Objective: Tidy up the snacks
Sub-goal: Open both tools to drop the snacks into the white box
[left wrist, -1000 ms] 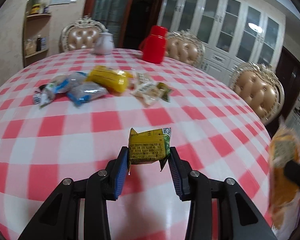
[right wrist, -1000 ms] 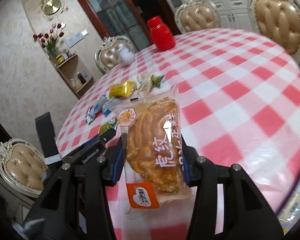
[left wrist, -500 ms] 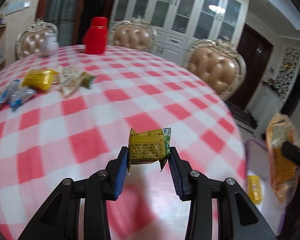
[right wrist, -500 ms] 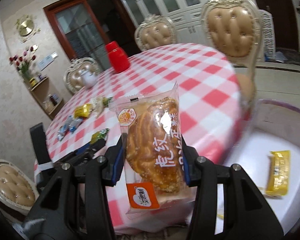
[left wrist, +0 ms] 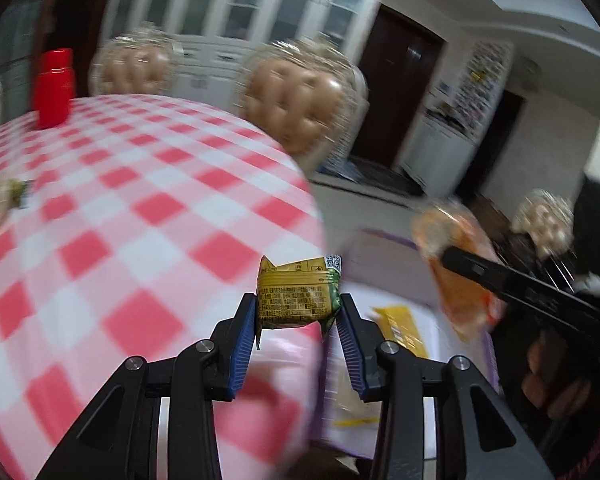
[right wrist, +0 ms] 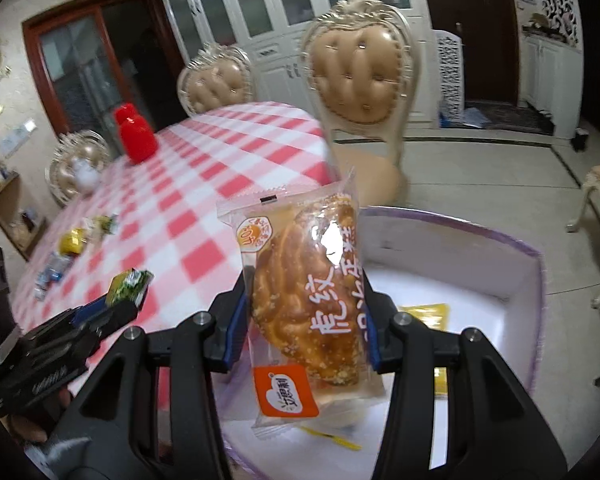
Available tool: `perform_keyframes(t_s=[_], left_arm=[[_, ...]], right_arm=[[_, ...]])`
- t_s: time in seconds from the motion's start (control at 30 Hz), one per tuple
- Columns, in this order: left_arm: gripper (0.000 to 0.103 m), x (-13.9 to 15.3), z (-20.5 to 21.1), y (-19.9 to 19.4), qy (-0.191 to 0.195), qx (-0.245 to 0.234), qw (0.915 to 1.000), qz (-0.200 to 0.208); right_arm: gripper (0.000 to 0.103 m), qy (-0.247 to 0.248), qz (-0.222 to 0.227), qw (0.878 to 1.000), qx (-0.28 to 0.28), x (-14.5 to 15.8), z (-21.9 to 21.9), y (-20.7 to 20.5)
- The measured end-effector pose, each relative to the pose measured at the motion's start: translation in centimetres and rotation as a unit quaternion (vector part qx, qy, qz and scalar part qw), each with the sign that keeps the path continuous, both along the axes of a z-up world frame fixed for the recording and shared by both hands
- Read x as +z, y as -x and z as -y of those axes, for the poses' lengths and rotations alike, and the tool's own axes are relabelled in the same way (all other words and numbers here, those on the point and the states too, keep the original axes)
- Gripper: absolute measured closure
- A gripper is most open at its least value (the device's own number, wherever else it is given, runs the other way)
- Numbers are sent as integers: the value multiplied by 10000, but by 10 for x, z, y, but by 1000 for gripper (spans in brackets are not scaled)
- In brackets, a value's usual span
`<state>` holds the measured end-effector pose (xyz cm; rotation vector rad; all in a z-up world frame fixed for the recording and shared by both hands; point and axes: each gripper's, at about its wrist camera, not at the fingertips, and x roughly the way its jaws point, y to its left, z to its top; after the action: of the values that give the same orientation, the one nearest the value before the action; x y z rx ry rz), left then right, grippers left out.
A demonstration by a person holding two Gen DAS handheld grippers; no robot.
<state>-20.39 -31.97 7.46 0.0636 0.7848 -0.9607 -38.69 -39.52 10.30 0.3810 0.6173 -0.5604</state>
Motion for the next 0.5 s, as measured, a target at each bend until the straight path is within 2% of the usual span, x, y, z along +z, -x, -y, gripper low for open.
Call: perform_keyframes(t_s=[0.03, 0.13, 0.2, 0.23, 0.3, 0.33, 0.37, 0.4, 0.5], left_arm=[[62, -4, 14, 8, -51, -275, 9996, -56], [62, -14, 40, 24, -279, -717, 9970, -92], [60, -25, 58, 38, -399, -1149, 9923, -213], [58, -30, 61, 43, -383, -1318, 9901, -294], [52, -35, 65, 49, -382, -1536, 9867, -369], [46, -37, 63, 52, -397, -1579, 9861, -316], [43, -36, 60, 52, -393, -1558, 9867, -227], [35, -35, 57, 51, -387, -1530, 9873, -163], [27, -22, 30, 36, -301, -1173, 9923, 270]], right_arm=[[52, 78, -97, 9999, -36, 0, 2, 0], [52, 296, -443, 9983, -233, -5, 12, 4], [52, 316, -728, 9963, -318, -11, 19, 5], [50, 312, -796, 9957, -356, -13, 21, 4], [37, 353, -999, 9918, -712, -16, 28, 6], [28, 426, -1027, 9898, -891, -16, 30, 11], [25, 513, -1044, 9878, -1034, -14, 31, 12], [25, 619, -1024, 9864, -1128, -11, 29, 13], [25, 624, -770, 9905, -954, -2, 13, 6]])
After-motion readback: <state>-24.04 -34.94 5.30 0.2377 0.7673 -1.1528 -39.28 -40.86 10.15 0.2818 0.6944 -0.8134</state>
